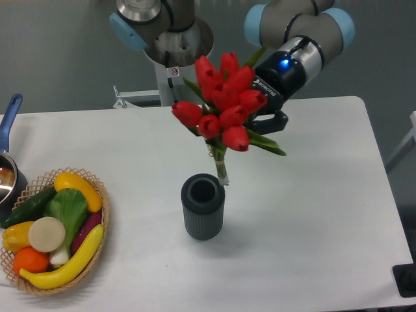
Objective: Insert the flowers into the vase
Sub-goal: 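Carry the tulips over the black vase, stems pointing down, then lower the tulip stems into the black vase opening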
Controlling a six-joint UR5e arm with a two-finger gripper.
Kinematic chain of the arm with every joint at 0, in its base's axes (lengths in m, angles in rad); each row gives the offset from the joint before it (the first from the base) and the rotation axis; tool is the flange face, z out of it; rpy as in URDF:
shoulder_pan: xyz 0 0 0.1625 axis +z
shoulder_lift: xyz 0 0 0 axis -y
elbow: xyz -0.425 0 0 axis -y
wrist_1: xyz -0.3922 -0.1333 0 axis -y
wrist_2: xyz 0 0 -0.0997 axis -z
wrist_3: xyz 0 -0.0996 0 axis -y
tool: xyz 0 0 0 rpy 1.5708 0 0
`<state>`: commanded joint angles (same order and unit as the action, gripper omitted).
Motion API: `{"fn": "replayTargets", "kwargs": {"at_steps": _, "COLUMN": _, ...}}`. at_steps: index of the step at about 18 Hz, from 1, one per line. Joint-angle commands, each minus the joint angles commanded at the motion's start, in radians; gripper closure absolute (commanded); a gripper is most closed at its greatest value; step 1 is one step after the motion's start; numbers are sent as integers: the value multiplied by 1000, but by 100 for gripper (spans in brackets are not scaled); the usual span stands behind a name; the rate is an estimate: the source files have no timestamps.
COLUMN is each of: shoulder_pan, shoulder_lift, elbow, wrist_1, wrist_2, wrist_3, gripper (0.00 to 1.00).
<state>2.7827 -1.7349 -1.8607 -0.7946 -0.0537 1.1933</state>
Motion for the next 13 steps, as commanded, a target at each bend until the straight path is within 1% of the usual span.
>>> {"fn": "replayTargets", "kwargs": {"at_steps": 9, "shoulder_pan": -26, "shoulder_lift": -14, "elbow": -28, "wrist_1": 0, "wrist_2": 0, "wrist_3": 31, "gripper": 69}}
{"fn": "replayTargets", "kwargs": {"at_steps": 13, "shoulder_pan": -26, "shoulder_lift": -20, "elbow": -69, "wrist_1": 0, "wrist_2": 2, "wrist_3": 66, "gripper": 69}}
